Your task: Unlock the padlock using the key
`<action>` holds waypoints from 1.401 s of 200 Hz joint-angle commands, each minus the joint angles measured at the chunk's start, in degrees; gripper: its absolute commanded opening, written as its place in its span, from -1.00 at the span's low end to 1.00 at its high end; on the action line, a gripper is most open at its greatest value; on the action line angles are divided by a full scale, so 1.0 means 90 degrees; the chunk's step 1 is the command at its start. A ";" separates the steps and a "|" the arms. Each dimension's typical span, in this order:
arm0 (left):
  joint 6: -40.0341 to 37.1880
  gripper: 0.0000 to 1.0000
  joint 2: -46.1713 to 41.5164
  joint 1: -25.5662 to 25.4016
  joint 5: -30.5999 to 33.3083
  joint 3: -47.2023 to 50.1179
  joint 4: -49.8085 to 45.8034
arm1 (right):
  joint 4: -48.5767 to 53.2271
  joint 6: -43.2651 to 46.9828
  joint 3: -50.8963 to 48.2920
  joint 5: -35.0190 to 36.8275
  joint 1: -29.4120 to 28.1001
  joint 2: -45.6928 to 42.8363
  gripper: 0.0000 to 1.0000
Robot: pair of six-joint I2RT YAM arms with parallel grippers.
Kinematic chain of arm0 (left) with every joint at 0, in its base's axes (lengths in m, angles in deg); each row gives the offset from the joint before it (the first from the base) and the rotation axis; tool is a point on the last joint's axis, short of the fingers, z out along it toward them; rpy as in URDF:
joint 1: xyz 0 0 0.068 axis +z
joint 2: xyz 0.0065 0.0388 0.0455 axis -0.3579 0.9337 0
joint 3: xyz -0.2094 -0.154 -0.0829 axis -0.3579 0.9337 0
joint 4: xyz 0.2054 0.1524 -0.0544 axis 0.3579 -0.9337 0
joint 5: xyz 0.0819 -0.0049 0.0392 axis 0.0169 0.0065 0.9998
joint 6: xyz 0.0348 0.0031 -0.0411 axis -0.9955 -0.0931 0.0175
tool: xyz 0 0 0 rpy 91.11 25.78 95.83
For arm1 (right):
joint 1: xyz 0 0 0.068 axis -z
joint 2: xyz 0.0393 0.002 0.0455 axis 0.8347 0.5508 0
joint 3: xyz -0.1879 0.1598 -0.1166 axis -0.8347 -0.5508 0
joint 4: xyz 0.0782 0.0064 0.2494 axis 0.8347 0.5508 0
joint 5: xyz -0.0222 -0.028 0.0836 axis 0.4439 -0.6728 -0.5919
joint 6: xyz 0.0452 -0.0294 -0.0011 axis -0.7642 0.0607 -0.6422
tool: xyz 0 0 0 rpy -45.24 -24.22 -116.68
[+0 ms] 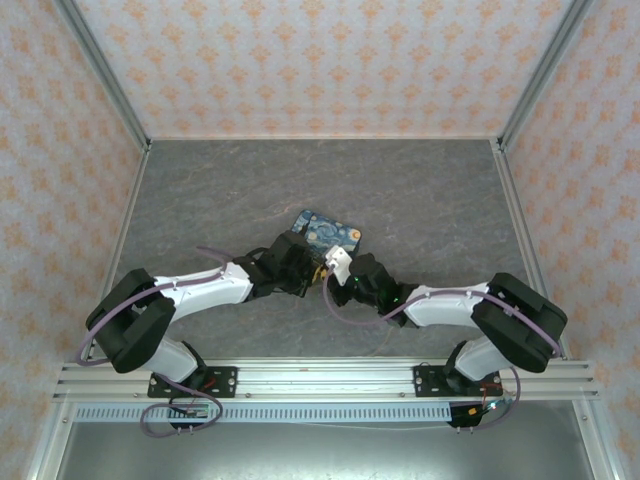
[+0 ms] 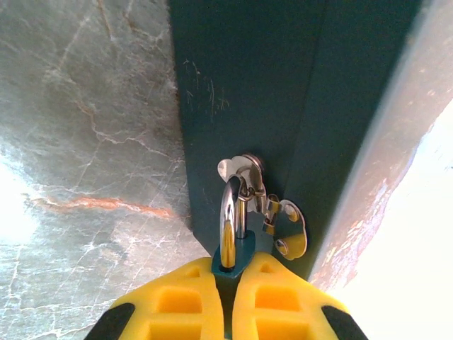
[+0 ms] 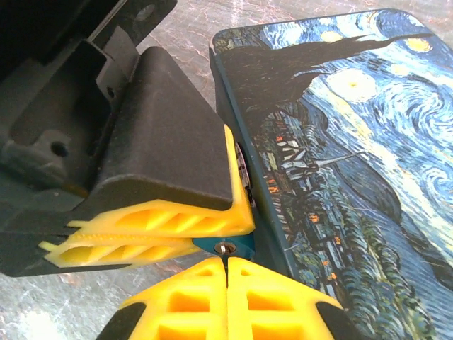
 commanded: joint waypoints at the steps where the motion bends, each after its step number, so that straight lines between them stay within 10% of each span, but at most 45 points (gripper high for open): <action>1: -0.0006 -1.00 0.0012 -0.0062 -0.0278 -0.0197 0.0081 | -0.0212 -0.0647 0.0219 -0.0020 0.0166 0.0160 -1.00; 150: 0.0052 -1.00 -0.0015 -0.0050 -0.0185 -0.0116 -0.0028 | 0.0017 -0.0872 0.0318 -0.0161 0.0167 0.0199 -1.00; 280: 0.0018 0.00 -0.0657 0.0270 0.0029 0.0336 -0.0438 | 0.0037 -0.1047 0.0231 -0.0098 0.0169 0.0241 -1.00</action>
